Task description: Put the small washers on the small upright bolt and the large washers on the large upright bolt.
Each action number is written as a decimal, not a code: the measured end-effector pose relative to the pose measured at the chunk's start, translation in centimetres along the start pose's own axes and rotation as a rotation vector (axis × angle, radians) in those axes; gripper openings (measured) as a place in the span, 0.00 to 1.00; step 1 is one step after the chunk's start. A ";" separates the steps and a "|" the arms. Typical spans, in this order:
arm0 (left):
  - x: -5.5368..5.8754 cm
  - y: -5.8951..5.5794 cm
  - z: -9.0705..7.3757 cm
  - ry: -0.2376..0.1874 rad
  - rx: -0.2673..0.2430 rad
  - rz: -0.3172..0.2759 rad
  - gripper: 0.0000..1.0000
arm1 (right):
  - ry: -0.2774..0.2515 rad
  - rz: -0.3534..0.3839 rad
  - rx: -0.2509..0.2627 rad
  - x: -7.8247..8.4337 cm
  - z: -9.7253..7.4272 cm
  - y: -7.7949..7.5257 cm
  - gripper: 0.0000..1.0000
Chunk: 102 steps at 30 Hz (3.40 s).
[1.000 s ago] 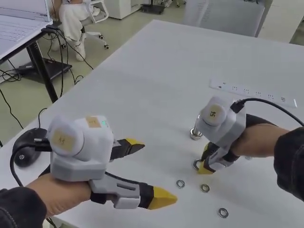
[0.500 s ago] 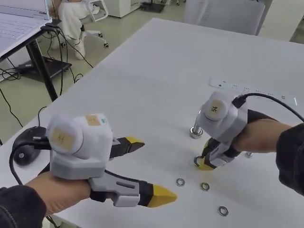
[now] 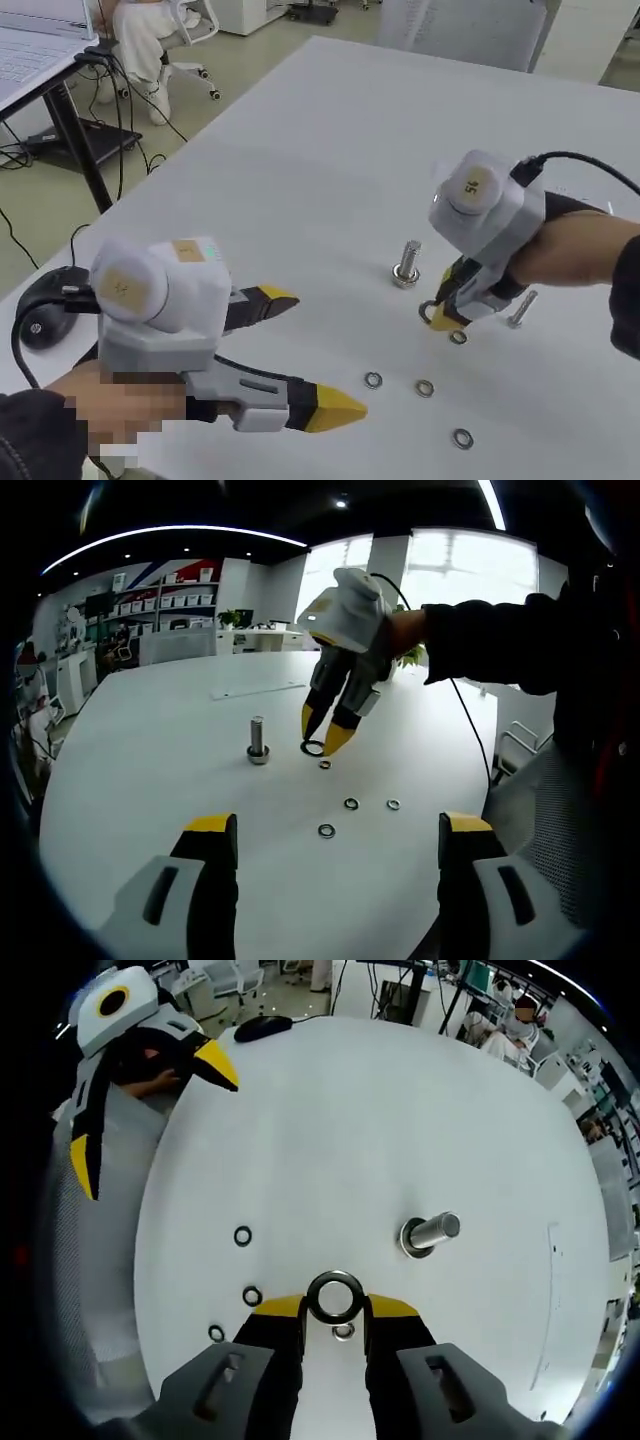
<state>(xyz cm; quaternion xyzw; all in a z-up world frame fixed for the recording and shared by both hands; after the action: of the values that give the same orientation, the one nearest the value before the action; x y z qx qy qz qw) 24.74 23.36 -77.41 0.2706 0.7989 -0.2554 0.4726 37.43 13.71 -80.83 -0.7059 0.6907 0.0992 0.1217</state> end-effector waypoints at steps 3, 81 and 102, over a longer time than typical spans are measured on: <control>0.0 0.0 0.0 -0.001 0.002 0.000 0.82 | 0.001 -0.011 0.025 -0.2 -1.2 -0.6 0.23; 0.6 0.1 0.0 0.019 0.003 -0.024 0.82 | 0.044 -0.082 -0.026 -4.2 1.4 -6.6 0.23; 0.9 0.1 0.1 0.024 0.006 -0.033 0.82 | 0.072 -0.075 -0.033 -3.1 4.9 -6.9 0.23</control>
<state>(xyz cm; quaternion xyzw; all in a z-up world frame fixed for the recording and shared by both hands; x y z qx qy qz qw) 24.54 23.52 -78.26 0.2620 0.8081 -0.2622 0.4578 44.38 18.33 -84.29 -0.7364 0.6658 0.0805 0.0886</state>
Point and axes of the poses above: the centre of the closed fingertips' face, and the gripper's own axes: z roughly forward along the fingers, y roughly to its left, x roughly out of its underside, the point moved 2 cm from there along -z, roughly backward along the fingers, and after that the axes turned 2 degrees about z, right-handed, at the moved point
